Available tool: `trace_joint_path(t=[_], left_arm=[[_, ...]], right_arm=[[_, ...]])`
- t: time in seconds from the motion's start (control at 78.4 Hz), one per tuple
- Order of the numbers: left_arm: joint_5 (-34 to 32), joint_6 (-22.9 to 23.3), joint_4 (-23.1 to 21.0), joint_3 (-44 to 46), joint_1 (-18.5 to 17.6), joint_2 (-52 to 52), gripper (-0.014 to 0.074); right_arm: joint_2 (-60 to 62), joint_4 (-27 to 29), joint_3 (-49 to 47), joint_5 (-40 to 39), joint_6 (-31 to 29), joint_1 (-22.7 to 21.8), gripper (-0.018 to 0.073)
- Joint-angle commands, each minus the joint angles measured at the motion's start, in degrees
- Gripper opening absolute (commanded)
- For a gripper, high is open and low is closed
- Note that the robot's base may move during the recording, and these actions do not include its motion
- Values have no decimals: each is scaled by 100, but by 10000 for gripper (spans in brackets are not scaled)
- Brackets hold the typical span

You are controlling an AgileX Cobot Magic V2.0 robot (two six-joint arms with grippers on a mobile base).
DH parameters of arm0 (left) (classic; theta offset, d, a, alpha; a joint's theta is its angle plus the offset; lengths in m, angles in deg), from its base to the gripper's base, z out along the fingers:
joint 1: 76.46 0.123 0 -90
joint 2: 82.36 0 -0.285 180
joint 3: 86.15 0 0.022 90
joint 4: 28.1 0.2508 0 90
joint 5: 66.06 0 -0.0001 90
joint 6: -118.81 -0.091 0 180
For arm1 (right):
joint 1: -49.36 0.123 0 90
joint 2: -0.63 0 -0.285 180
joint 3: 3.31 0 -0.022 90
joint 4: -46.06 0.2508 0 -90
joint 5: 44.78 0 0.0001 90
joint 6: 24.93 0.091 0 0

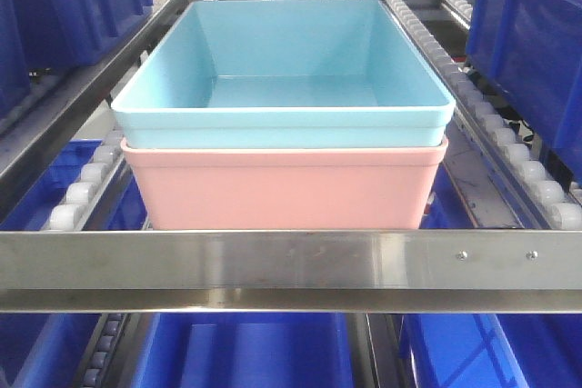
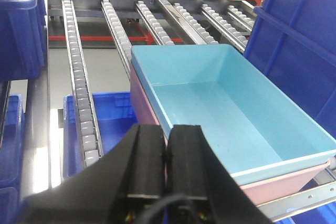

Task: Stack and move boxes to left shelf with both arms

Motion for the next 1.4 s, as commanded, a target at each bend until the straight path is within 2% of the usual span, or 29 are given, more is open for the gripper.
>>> trace_joint_path(t=[0.0, 0.115, 0.153, 0.191, 0.217, 0.294, 0.332, 0.383, 0.498, 0.574, 0.689, 0.817, 0.919, 1.391], left_arm=[[-457, 14, 54, 169, -22, 16, -1], [-440, 2, 54, 169, -22, 12, -1], [-401, -148, -21, 162, 50, -22, -1], [-355, -432, -287, 131, 157, -63, -1], [-355, -707, -665, 88, 246, -115, -1], [-459, -1915, -1513, -118, 625, -333, -1], [-643, -2329, -1774, -269, 835, -446, -1], [-974, -2605, -1984, -553, 1120, -687, -1], [-1643, -2645, -2106, -1183, 1759, -1266, -1], [-1680, -2645, -2292, -1611, 2109, -1700, -1], [-1680, -2635, -2402, -2100, 2400, -2231, -1], [-1707, -2635, -2560, -2528, 2496, -2668, -1], [-1483, -2635, -2534, -2514, 2496, -2629, -1], [-1482, -2643, -2512, -2514, 2496, -2639, -1]], right_arm=[[110, 12, -130, -473, -57, -18, 50], [110, 12, -130, -473, -57, -18, 50], [110, 12, -130, -473, -57, -18, 50], [110, 12, -130, -473, -57, -18, 50], [110, 12, -130, -473, -57, -18, 50], [110, 12, -130, -473, -57, -18, 50], [110, 12, -130, -473, -57, -18, 50], [110, 12, -130, -473, -57, -18, 50], [110, 12, -130, -473, -57, -18, 50], [110, 12, -130, -473, -57, -18, 50], [110, 12, -130, -473, -57, -18, 50], [110, 12, -130, -473, -57, -18, 50], [110, 12, -130, -473, -57, -18, 50], [110, 12, -130, -473, -57, -18, 50]])
